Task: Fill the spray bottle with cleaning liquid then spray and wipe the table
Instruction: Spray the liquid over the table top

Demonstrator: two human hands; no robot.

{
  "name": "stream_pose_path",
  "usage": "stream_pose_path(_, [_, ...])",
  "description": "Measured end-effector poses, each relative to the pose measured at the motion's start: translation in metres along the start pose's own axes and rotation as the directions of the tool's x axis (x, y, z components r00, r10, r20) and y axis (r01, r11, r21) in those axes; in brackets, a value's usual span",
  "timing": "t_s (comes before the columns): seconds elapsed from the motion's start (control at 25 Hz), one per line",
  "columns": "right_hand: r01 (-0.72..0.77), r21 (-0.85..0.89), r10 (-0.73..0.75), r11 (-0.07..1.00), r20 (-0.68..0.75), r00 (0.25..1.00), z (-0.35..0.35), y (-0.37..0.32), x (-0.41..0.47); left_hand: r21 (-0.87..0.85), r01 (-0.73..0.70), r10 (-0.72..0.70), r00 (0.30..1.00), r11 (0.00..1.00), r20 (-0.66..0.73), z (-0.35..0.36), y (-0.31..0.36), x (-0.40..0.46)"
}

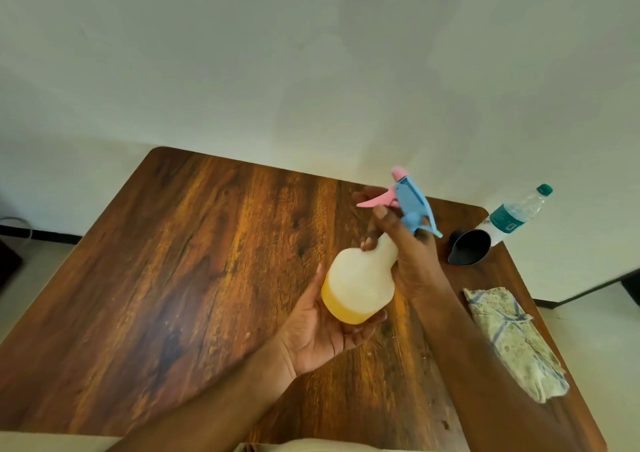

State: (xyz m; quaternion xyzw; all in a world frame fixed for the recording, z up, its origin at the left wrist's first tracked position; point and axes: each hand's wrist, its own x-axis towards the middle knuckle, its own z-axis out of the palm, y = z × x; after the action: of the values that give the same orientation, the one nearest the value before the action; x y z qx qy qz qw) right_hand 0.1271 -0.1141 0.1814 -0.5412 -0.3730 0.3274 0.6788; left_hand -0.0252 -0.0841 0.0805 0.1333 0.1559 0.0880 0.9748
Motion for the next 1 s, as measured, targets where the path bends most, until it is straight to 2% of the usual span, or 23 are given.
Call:
stream_pose_path(0.08, [0.04,-0.083,-0.036,0.996,0.046,0.998,-0.001,0.005,-0.004,0.039,0.023,-0.021,0.998,0.999,-0.051,-0.003,-0.005,0.003])
stream_pose_path(0.16, [0.028,-0.162,-0.023,0.986,0.033,0.999,-0.005,0.018,-0.011,0.142,0.046,-0.024,0.987,0.989,-0.157,-0.008,-0.007,0.003])
stream_pose_path(0.28, [-0.055,-0.282,0.053,0.958,-0.017,0.998,-0.024,0.048,-0.026,0.252,0.117,-0.012,0.924,0.961,-0.382,-0.024,-0.009,-0.004])
stream_pose_path(0.36, [-0.165,-0.327,0.145,0.93,-0.085,0.986,-0.042,0.067,-0.039,0.271,0.117,0.022,0.887,0.955,-0.462,-0.041,-0.008,-0.012])
stream_pose_path(0.52, [-0.369,-0.342,0.307,0.864,-0.221,0.926,-0.074,0.087,-0.069,0.25,0.057,0.086,0.846,0.967,-0.527,-0.073,-0.007,-0.035])
stream_pose_path(0.72, [-0.438,-0.312,0.331,0.843,-0.34,0.88,-0.093,0.088,-0.083,0.214,0.106,0.04,0.812,0.971,-0.583,-0.095,-0.012,-0.047])
stream_pose_path(1.0, [-0.409,-0.325,0.331,0.853,-0.27,0.904,-0.085,0.086,-0.081,0.218,0.096,0.045,0.826,0.971,-0.562,-0.092,-0.009,-0.049])
